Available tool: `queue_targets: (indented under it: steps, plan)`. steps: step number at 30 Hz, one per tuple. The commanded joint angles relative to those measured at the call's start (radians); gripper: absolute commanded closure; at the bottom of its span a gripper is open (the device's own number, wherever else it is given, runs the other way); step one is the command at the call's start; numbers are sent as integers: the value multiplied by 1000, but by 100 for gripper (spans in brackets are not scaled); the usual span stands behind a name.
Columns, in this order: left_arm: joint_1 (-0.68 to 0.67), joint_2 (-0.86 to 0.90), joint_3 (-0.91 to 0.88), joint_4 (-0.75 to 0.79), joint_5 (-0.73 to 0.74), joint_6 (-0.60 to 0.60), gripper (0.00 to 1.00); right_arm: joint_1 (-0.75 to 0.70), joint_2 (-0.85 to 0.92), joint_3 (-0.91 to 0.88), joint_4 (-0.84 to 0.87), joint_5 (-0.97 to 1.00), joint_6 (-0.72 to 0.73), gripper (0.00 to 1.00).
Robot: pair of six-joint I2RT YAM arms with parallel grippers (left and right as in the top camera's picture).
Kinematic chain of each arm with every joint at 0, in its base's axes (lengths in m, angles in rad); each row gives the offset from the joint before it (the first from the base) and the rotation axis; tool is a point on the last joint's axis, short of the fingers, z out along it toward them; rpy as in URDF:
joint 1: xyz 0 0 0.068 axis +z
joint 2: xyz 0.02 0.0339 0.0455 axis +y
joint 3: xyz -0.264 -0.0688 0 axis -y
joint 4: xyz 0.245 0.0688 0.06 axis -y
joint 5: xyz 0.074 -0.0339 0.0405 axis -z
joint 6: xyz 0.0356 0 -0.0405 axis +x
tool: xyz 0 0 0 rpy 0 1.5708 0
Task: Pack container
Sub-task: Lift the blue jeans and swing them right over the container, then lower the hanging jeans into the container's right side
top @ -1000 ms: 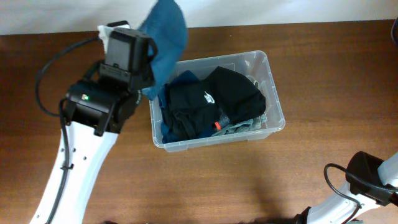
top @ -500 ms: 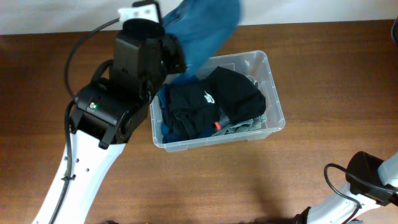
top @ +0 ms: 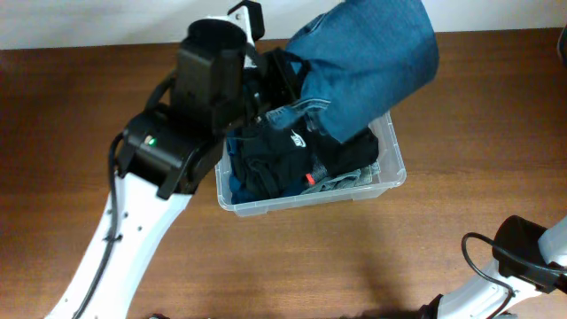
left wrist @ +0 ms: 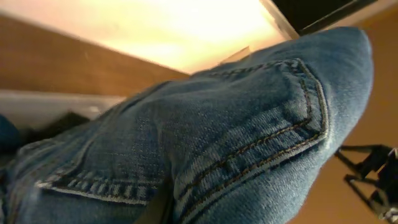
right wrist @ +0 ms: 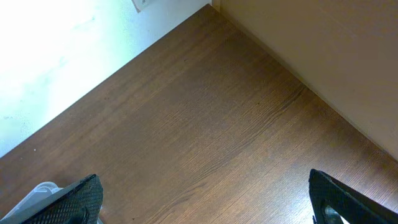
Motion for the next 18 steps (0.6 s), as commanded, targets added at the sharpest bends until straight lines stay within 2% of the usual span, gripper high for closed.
queue_targets:
  steps: [1, 6, 10, 18]
  plan:
    - [5, 18, 51, 45, 66, -199, 99, -3, -11, -2, -6, 5, 0, 2]
    - [5, 61, 51, 82, 159, -294, 99, -3, -11, -2, -6, 5, 0, 2]
    - [4, 66, 51, 104, 164, -398, 99, -3, -11, -2, -6, 5, 0, 2]
    - [4, 68, 51, 163, 109, -406, 99, -3, -11, -2, -6, 6, 0, 1]
